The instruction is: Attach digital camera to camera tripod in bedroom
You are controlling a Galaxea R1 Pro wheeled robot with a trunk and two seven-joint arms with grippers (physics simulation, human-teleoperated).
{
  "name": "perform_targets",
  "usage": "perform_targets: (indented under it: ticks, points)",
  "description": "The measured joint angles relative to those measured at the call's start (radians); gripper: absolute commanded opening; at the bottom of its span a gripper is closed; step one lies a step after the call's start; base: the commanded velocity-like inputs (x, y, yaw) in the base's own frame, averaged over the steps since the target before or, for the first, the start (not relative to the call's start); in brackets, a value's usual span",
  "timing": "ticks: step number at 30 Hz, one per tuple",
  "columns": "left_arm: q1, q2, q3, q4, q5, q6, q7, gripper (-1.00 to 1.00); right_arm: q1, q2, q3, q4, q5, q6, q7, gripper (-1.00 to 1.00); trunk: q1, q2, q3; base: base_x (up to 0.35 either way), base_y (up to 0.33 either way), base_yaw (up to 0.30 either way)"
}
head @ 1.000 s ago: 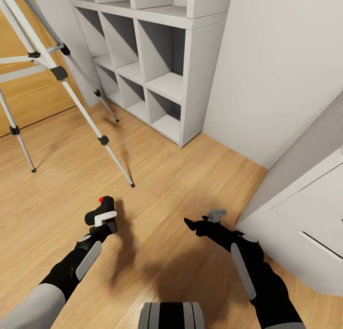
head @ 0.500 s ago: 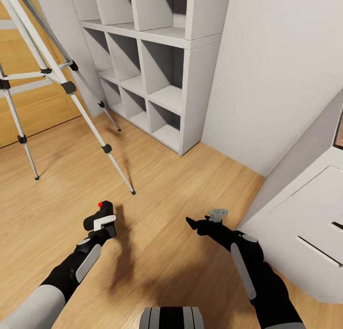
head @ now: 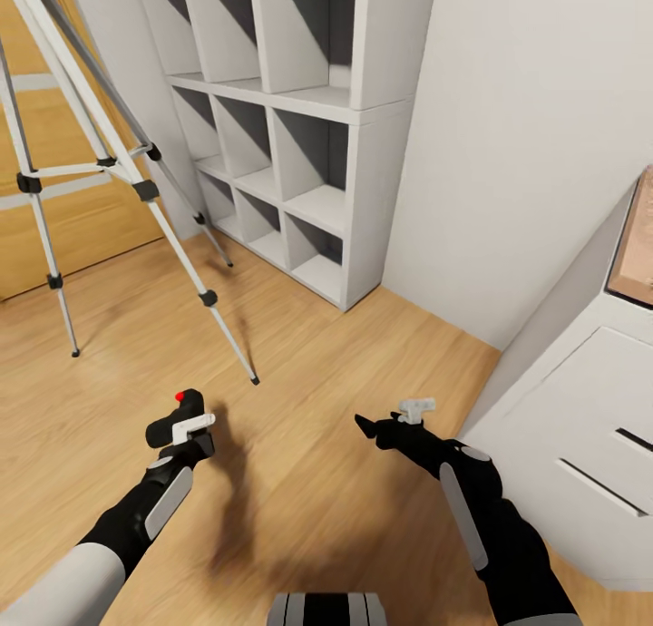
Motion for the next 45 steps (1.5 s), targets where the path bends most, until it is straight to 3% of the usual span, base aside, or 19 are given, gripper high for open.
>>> perform_targets:
  ticks: [17,26,45]
  points:
    - [0.0,-0.001,-0.001,0.011,0.0,-0.001,0.005,-1.0,0.0,0.001,0.002,0.007,-0.011,-0.014,0.012,1.0,-0.008,0.004,0.066,0.0,0.0,0.0]
    - [0.0,-0.001,-0.001,0.015,0.001,-0.002,0.0,-1.0,0.0,0.005,-0.015,0.006,-0.013,-0.008,-0.031,1.0,-0.012,0.006,0.101,0.0,0.0,0.0]
    - [0.0,-0.001,-0.001,0.015,0.001,-0.001,0.001,-1.0,0.0,0.008,-0.017,-0.001,-0.007,-0.011,-0.044,1.0,-0.02,0.011,0.174,0.0,0.0,0.0]
